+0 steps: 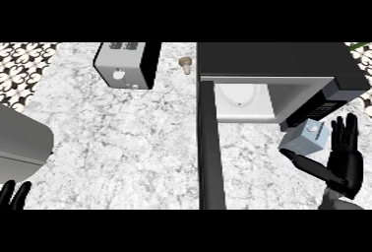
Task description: Pick up the milk, place it into the microwave and close the microwave
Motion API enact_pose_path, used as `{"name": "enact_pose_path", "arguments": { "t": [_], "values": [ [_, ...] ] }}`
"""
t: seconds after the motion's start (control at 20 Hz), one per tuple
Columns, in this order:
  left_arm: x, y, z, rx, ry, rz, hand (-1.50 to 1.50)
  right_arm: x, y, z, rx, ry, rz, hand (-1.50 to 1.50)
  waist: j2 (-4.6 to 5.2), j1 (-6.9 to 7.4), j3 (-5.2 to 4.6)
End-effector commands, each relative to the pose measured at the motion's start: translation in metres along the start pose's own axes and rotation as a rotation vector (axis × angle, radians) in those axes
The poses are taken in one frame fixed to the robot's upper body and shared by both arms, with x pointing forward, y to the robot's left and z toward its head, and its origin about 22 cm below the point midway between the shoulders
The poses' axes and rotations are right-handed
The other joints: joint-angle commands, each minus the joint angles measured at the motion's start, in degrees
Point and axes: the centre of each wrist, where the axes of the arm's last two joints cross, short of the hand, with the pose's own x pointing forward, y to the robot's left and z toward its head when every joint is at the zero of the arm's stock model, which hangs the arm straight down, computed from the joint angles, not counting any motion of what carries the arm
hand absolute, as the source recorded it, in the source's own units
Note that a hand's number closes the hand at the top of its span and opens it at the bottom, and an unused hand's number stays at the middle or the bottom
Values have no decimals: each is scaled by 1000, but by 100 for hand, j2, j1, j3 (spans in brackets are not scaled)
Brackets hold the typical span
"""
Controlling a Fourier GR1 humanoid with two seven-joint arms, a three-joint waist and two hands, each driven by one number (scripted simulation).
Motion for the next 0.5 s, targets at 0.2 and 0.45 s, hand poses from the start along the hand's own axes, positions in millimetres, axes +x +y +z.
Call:
{"name": "enact_pose_path", "arguments": {
  "t": [0.2,0.45],
  "values": [
    [29,-2,1,-37,9,15,-150,-28,-1,-24,-5,4,16,-150,12,36,5],
    [13,-3,14,-1,12,-6,-150,-43,-13,-22,-106,43,91,-150,3,60,3]
  ]
}}
